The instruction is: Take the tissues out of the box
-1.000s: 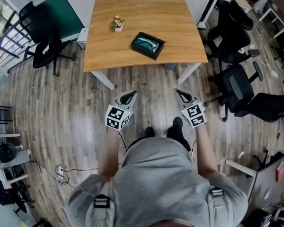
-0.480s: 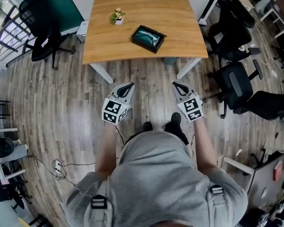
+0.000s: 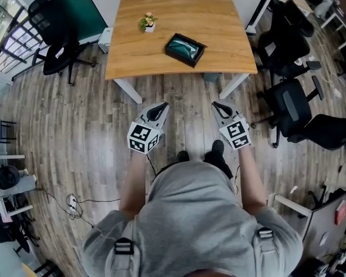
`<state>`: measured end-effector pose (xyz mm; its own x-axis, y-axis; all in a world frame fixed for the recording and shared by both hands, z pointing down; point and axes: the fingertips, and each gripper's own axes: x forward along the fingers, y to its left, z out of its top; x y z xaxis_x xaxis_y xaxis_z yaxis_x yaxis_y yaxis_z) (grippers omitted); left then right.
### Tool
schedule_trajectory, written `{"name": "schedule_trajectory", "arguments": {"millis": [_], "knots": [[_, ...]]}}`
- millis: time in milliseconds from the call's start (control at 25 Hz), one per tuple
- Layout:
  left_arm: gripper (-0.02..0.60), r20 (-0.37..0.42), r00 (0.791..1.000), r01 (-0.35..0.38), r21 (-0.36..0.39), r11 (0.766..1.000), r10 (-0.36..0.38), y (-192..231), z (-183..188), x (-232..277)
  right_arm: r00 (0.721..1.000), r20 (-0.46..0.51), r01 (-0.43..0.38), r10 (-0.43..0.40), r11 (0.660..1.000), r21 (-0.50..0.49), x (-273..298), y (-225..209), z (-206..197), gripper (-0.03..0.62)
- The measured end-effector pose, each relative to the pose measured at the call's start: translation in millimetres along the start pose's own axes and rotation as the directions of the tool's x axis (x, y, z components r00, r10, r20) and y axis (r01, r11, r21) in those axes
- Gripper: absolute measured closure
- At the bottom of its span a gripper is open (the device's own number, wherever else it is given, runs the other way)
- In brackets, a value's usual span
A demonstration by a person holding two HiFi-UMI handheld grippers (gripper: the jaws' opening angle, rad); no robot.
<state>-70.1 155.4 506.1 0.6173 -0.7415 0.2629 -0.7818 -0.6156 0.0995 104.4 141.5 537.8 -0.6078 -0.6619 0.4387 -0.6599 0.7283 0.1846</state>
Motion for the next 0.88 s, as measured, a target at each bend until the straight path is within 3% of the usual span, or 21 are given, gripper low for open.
{"name": "schedule_trajectory", "arguments": {"millis": [320,400,600,880], "knots": [[0.546,-0.018,1.000,0.022,0.012,1.000,-0.022,-6,-2,4,1.000,0.019,-0.007,0.007,1.000,0.007,-2,-2,6,0.522],[0.485,-0.021,0.999,0.028,0.015,0.999,-0.028,-7,-2,4,1.000,0.025,-0.015,0.015,1.000,0.009,-2,0,7,0.486],[0.404,-0.017,0.999,0.029,0.029,0.999,-0.029,-4,0,5,0.999,0.041,-0.026,0.025,1.000,0.014,-1,2,9,0.366],[0.332,-0.024,0.999,0.037,0.040,0.999,-0.036,-4,-4,0,0.998,0.045,-0.039,0.037,0.998,0.042,3,10,5,0.275]]}}
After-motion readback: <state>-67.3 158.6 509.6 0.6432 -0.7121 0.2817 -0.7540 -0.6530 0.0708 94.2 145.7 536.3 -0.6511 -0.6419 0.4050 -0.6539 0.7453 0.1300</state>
